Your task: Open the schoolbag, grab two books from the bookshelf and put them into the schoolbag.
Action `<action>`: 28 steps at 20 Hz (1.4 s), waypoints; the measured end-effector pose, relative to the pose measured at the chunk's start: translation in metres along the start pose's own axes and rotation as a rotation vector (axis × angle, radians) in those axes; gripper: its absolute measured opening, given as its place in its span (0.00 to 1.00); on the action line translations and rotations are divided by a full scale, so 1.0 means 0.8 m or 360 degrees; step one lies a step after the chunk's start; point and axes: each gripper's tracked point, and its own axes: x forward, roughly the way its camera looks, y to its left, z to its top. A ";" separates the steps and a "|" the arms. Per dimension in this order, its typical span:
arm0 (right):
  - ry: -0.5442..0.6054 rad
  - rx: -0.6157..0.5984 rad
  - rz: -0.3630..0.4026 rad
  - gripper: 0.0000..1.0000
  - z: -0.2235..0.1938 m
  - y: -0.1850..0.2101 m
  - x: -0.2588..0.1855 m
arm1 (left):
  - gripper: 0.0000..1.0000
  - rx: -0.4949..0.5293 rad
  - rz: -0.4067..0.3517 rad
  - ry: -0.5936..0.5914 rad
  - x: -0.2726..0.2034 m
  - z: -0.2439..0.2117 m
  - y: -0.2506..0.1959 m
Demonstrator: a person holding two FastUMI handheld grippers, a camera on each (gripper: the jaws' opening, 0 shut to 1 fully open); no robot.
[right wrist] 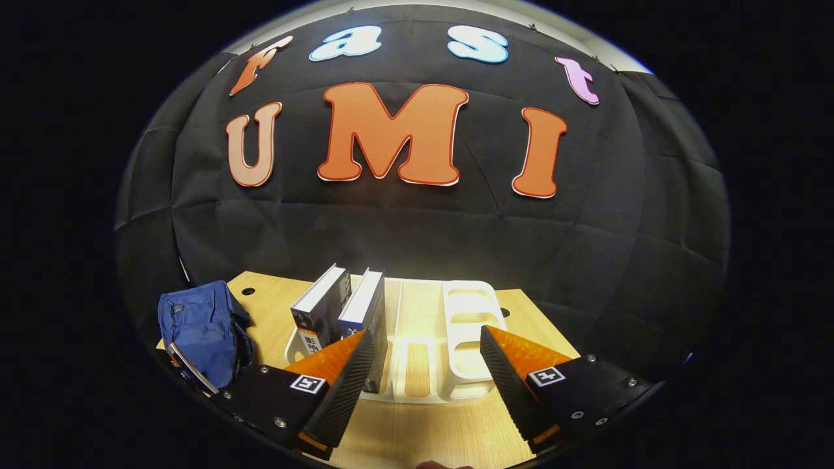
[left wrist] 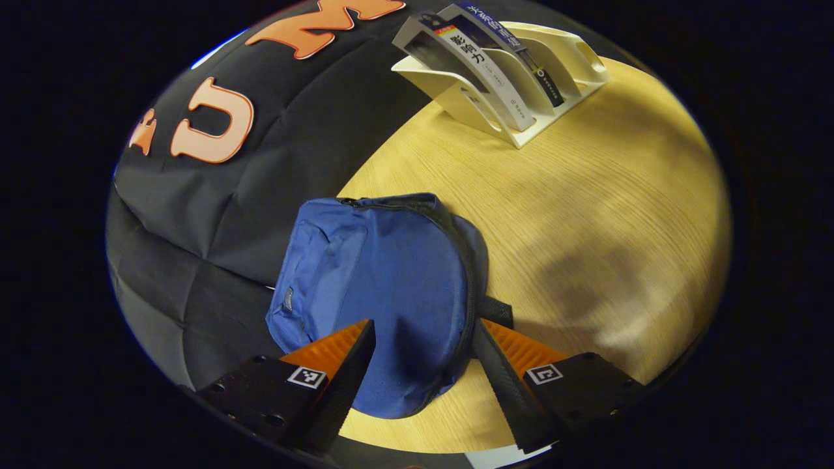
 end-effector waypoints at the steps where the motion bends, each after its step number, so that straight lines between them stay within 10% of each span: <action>1: -0.0003 0.0005 0.0005 0.97 0.000 0.001 0.000 | 0.93 -0.0006 -0.0030 -0.0003 0.002 0.002 -0.001; 4: -0.0005 0.0001 0.0015 0.97 0.003 0.004 0.002 | 0.66 -0.0034 -0.0051 0.0029 0.008 0.003 0.000; 5: -0.0010 -0.0004 0.0014 0.97 0.003 0.004 0.002 | 0.29 -0.0046 -0.0053 0.0026 0.006 0.004 0.004; 9: -0.0014 -0.0002 0.0031 0.97 0.007 0.008 0.004 | 0.07 -0.0103 -0.0117 0.0059 0.003 0.010 0.013; 28: 0.0348 -0.0157 0.0499 0.97 0.057 0.179 0.081 | 0.01 -0.0626 -0.0250 -0.0248 -0.057 0.097 0.242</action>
